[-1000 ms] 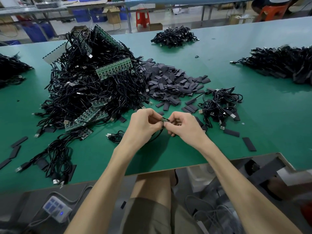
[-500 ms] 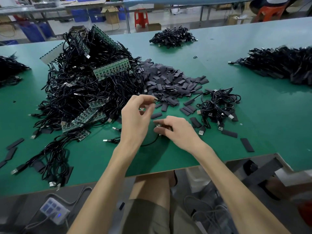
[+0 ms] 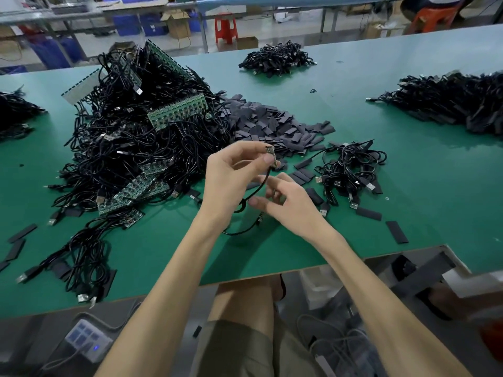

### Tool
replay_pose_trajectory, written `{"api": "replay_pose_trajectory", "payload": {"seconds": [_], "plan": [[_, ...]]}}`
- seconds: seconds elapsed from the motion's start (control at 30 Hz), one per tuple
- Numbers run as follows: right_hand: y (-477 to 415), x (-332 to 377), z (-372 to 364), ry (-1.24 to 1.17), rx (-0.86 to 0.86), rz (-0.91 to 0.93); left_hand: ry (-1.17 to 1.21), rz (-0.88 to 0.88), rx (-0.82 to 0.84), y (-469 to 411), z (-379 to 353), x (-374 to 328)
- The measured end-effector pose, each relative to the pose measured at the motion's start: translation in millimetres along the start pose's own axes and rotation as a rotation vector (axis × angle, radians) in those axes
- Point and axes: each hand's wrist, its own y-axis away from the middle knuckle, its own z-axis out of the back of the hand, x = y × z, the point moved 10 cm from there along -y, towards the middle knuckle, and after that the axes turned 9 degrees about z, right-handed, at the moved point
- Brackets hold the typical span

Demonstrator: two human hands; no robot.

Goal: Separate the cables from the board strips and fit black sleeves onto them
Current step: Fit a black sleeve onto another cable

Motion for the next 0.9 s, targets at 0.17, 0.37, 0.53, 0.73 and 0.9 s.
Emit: {"api": "replay_pose_trajectory", "payload": {"seconds": [0.17, 0.37, 0.53, 0.73, 0.9], "plan": [[2, -2, 11, -0.170, -0.084, -0.019, -0.096, 0.020, 0.066, 7, 0, 24], [4, -6, 21, -0.329, -0.188, -0.063, -0.294, -0.013, 0.014, 15, 18, 35], [7, -12, 37, -0.427, -0.362, -0.072, -0.648, 0.024, -0.066, 13, 46, 48], [9, -15, 44, -0.591, -0.468, -0.062, -0.780, 0.042, -0.097, 19, 69, 55], [7, -13, 40, -0.634, -0.442, -0.057, -0.824, 0.010, 0.095, 25, 53, 59]]}}
